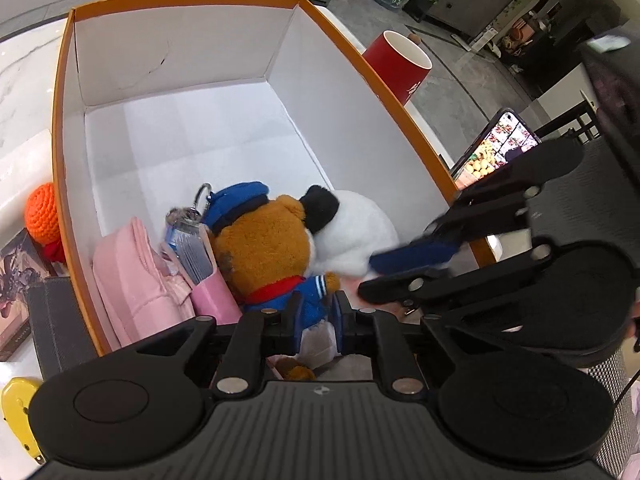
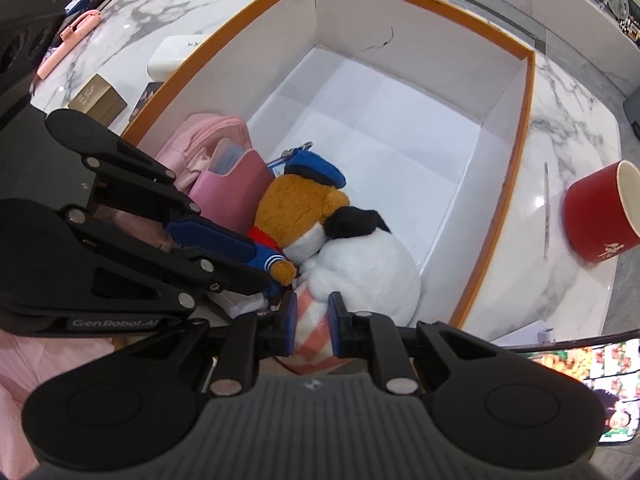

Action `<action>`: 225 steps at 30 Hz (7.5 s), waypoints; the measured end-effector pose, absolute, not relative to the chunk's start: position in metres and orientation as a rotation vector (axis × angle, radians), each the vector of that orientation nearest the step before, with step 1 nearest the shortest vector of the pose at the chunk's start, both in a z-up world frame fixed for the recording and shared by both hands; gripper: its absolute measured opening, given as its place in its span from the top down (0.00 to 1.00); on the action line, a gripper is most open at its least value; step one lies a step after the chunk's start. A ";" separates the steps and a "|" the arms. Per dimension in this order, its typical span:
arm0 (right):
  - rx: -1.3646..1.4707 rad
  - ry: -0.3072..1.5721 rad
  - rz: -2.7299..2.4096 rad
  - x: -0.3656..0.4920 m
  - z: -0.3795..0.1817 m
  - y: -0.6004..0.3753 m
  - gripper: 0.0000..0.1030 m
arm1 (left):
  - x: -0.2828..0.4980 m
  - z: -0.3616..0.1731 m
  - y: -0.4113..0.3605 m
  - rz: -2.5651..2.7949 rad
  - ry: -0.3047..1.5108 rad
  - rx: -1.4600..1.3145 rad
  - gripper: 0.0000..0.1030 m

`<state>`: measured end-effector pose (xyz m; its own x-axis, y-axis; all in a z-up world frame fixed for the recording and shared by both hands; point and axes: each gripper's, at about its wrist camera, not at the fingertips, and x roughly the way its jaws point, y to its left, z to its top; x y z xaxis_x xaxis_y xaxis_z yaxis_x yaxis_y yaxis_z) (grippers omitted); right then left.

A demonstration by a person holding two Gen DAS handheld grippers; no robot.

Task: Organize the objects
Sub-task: 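Lower the teddy bear and plush doll into the orange box and open both grippers, then grasp the dark gray gift box with the right gripper while the left gripper approaches the gold box, then grasp the gold square box with the left gripper while the right gripper lifts the gray box, then lower the gray box and gold box into the orange box and open both grippers, then move the left gripper to the yellow tape measure while the right gripper approaches the card box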

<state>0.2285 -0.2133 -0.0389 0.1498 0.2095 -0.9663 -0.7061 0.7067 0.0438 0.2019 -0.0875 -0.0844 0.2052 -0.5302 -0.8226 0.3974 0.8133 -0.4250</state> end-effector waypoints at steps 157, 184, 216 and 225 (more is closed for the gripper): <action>-0.787 1.000 0.796 0.311 -0.072 -0.159 0.57 | 0.298 -0.077 -0.108 -0.747 1.007 0.666 0.33; -0.577 0.903 0.696 0.286 -0.002 -0.206 0.60 | 0.342 -0.122 -0.134 -1.048 1.216 0.742 0.28; -0.501 0.893 0.699 0.283 0.010 -0.210 0.55 | 0.323 -0.073 -0.089 -1.040 1.019 0.481 0.40; -0.496 0.845 0.761 0.239 0.038 -0.171 0.55 | 0.263 -0.030 -0.054 -0.865 0.928 0.447 0.40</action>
